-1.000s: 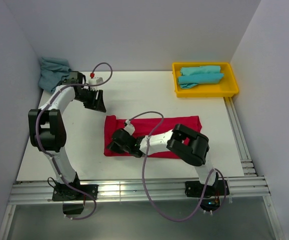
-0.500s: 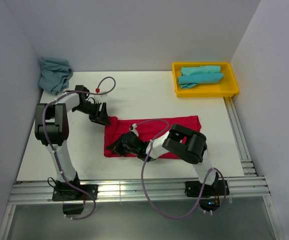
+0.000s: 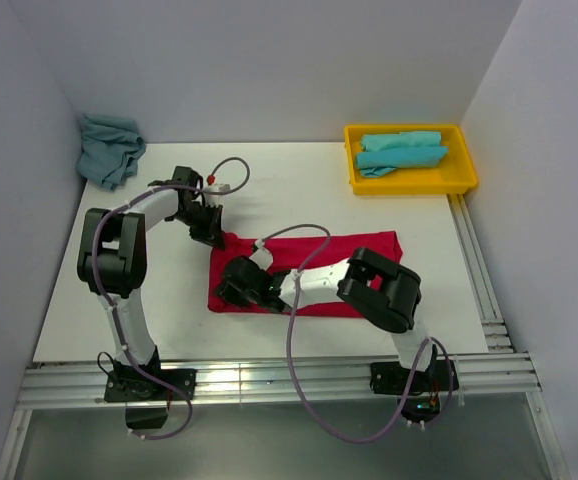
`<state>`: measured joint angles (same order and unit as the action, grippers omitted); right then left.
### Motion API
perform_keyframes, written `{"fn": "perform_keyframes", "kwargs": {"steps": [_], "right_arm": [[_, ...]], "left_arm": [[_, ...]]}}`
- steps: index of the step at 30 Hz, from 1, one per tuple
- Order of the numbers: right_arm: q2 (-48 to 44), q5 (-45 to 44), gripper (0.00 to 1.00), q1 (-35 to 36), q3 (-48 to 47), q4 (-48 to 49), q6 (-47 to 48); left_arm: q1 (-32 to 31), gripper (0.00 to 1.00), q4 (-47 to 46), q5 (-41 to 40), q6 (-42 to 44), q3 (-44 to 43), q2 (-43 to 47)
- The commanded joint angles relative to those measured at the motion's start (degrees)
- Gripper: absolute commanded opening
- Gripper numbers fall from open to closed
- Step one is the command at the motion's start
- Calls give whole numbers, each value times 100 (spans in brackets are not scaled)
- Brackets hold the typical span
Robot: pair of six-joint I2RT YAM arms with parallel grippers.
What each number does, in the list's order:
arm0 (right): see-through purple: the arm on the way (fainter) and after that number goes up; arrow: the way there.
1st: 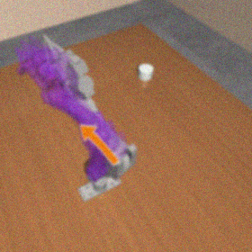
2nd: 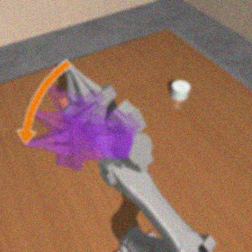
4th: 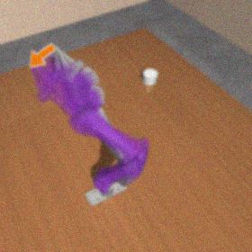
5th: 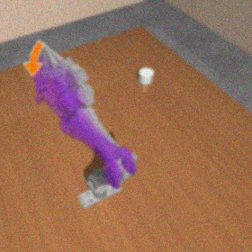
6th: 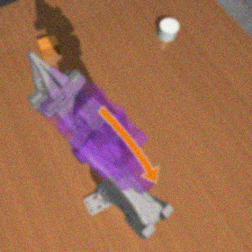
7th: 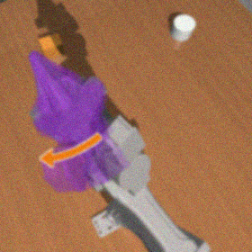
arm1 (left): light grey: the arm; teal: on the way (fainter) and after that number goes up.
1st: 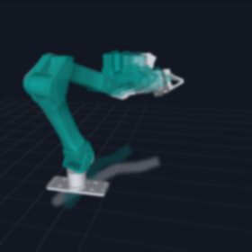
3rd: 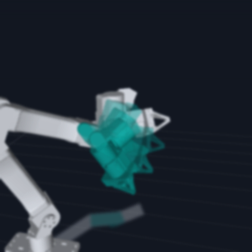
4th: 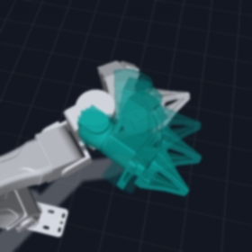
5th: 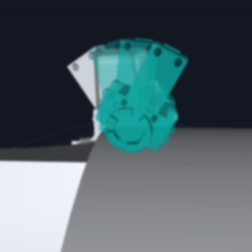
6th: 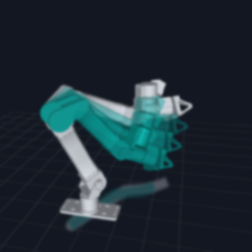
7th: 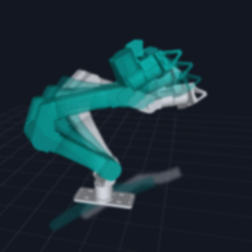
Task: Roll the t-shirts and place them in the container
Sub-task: Roll the tshirt
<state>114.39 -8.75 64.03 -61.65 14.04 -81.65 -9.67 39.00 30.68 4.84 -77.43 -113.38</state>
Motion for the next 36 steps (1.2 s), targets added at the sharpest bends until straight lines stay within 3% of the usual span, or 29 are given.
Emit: {"fn": "perform_keyframes", "kwargs": {"steps": [1, 5, 8, 26, 36], "right_arm": [[-277, -1127, 40, 215, -733, -2632, 588], [-329, -1707, 47, 356, -1707, -4160, 755], [-259, -2086, 51, 461, -2279, -4724, 904], [1797, -2772, 56, 154, -5224, -5569, 1960], [2193, -2587, 56, 197, -5525, -5622, 1960]], "left_arm": [[-87, 0, -314, -913, -220, -44, 360], [-158, 0, -227, -1169, -308, -79, 387], [-202, 0, -191, -1283, -343, -88, 387], [-351, 0, 63, -1538, -440, -334, 255], [-377, 0, 55, -1530, -440, -343, 212]]}}
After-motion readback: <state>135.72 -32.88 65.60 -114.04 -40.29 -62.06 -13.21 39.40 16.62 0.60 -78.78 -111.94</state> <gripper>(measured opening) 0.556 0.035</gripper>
